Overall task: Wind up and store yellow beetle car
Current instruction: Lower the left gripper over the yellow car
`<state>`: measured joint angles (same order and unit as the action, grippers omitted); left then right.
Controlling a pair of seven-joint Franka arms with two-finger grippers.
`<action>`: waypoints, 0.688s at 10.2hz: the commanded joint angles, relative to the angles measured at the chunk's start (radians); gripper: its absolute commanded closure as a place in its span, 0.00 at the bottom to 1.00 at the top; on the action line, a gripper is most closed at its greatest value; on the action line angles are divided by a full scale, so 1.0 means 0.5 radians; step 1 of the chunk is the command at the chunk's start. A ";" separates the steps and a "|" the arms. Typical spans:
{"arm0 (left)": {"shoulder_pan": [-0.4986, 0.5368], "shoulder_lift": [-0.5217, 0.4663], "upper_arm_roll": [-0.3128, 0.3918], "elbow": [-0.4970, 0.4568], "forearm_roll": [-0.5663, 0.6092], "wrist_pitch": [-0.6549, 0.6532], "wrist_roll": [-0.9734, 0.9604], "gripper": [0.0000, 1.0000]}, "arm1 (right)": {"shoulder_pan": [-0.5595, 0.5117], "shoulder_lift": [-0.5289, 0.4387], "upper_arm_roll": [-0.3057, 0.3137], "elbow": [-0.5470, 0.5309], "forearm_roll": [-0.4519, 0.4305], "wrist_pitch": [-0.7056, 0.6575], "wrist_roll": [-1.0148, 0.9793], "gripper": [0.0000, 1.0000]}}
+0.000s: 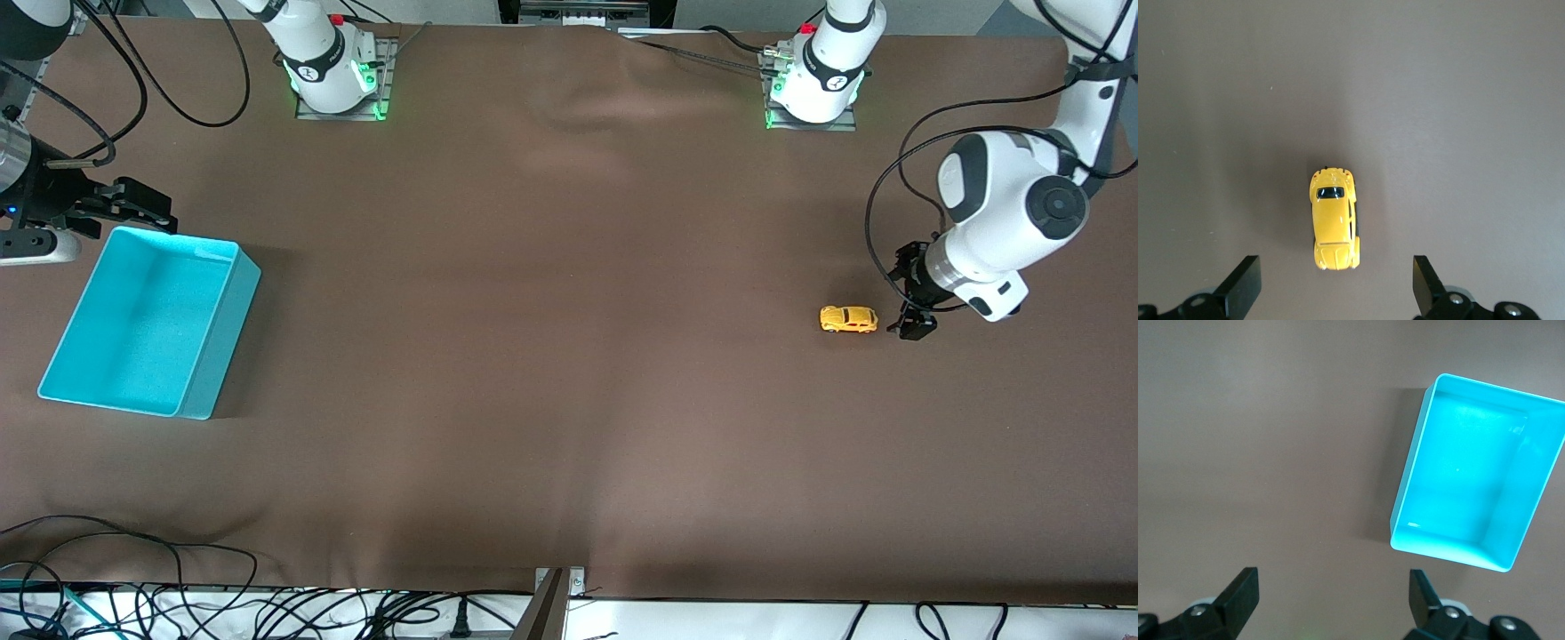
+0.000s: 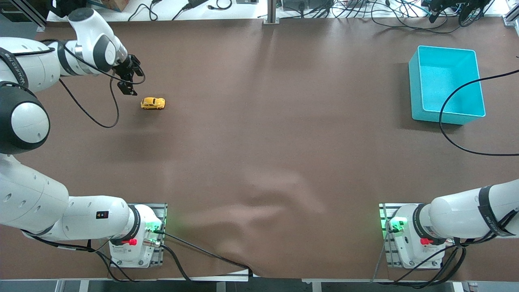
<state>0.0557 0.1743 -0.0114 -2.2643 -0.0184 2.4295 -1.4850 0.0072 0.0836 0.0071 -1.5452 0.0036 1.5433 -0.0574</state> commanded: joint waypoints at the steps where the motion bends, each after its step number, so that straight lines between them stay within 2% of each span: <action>1: -0.007 0.129 -0.008 -0.033 -0.015 0.227 -0.247 0.00 | -0.008 0.014 -0.005 0.038 0.039 -0.016 -0.042 0.00; 3: -0.041 0.286 -0.011 -0.046 -0.006 0.389 -0.432 0.00 | -0.005 0.014 -0.002 0.038 0.039 -0.016 -0.042 0.00; 6: -0.047 0.397 -0.020 -0.046 0.351 0.503 -0.729 0.00 | -0.002 0.014 -0.005 0.038 0.039 -0.016 -0.042 0.00; 7: -0.044 0.388 -0.023 -0.046 0.401 0.498 -0.760 0.00 | -0.005 0.014 -0.002 0.038 0.039 -0.016 -0.042 0.00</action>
<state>0.0385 0.3698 -0.0230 -2.2915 0.1259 2.6708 -1.8108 0.0074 0.0840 0.0078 -1.5450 0.0038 1.5433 -0.0597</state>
